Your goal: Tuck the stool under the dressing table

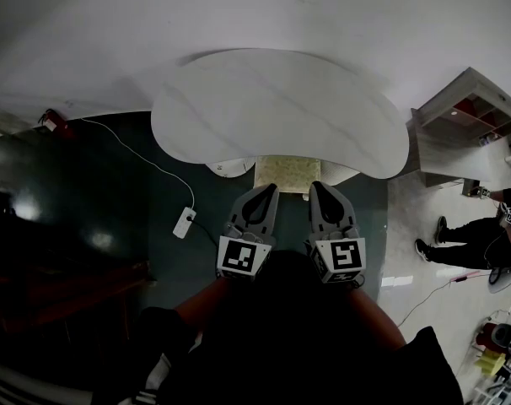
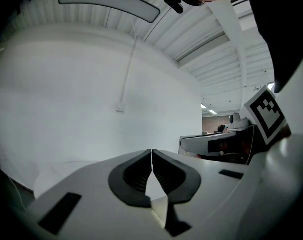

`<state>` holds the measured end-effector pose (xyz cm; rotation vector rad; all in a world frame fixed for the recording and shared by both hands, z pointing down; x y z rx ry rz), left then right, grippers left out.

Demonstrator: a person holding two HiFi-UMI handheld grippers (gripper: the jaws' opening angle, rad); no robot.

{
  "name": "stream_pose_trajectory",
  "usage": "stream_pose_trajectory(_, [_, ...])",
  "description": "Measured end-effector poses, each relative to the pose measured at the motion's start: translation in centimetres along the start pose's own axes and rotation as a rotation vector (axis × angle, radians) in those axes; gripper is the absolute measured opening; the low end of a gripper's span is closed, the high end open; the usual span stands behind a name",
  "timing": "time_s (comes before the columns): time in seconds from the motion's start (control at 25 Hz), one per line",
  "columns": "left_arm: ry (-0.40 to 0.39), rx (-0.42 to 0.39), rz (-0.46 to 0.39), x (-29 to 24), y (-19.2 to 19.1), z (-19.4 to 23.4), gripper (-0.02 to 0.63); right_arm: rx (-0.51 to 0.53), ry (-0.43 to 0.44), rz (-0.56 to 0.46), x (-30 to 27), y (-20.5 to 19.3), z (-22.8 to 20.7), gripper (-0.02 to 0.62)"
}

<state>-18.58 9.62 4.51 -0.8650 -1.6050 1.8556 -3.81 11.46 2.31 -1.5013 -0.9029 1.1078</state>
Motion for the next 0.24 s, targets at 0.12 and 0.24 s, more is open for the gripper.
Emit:
stream_pose_trajectory(0.12, [0.004,0.003,-0.002,-0.3,0.3,0.0,0.020,0.004,-0.023,0.009,-0.2,0.0,-0.7,0.037])
stream_pose_trajectory(0.24, [0.007,0.016,-0.003,-0.8,0.5,0.0,0.020,-0.008,-0.046,0.042,-0.7,-0.6,-1.8,0.037])
Point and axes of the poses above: the fingertips, and each gripper's own axes: x backward along the fingers, z to its left, y out of its top, the point moved 7 cm from there along x, backward along the fingers, and after that the axes turned 2 degrees about z, right-handed, at the moved point
